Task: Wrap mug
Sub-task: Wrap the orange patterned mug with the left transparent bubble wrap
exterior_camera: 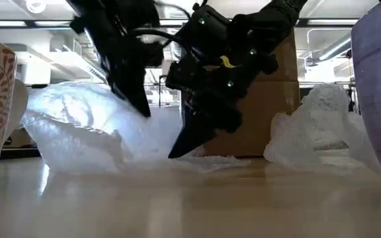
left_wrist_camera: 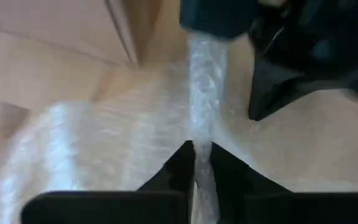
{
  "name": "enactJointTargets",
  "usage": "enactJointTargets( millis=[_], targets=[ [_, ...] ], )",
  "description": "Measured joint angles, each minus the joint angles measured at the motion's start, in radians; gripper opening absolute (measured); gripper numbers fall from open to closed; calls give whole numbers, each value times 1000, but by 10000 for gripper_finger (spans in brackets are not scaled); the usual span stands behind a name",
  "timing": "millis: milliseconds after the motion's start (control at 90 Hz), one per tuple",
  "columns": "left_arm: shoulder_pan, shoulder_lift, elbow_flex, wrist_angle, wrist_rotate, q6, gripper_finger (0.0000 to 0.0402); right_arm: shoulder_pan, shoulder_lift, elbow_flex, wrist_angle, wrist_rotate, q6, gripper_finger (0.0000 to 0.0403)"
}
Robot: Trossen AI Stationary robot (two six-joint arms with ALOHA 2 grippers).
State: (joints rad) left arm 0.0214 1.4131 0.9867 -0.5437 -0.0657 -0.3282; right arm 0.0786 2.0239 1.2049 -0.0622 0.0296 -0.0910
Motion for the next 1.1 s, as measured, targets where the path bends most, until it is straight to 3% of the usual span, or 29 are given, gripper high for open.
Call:
enactJointTargets(
  millis=[256, 433, 689, 833, 944, 1100],
  targets=[
    [-160, -274, 8, -190, -80, -148, 3, 0, -31, 4, -259, 161, 26, 0],
    [-299, -343, -19, -321, -135, -287, 2, 12, -90, -13, -473, 193, 162, 0],
    [-426, -339, -192, -218, -128, -428, 3, 45, -142, -66, -540, 179, 275, 0],
    [-439, -341, -275, -134, -81, -461, 4, 48, -142, -68, -534, 182, 277, 0],
    [-437, -346, -282, -130, -38, -491, 32, 45, -143, -63, -533, 181, 270, 0],
    [-428, -367, -211, -154, 55, -462, 111, 42, -143, -54, -527, 177, 254, 0]
  ],
)
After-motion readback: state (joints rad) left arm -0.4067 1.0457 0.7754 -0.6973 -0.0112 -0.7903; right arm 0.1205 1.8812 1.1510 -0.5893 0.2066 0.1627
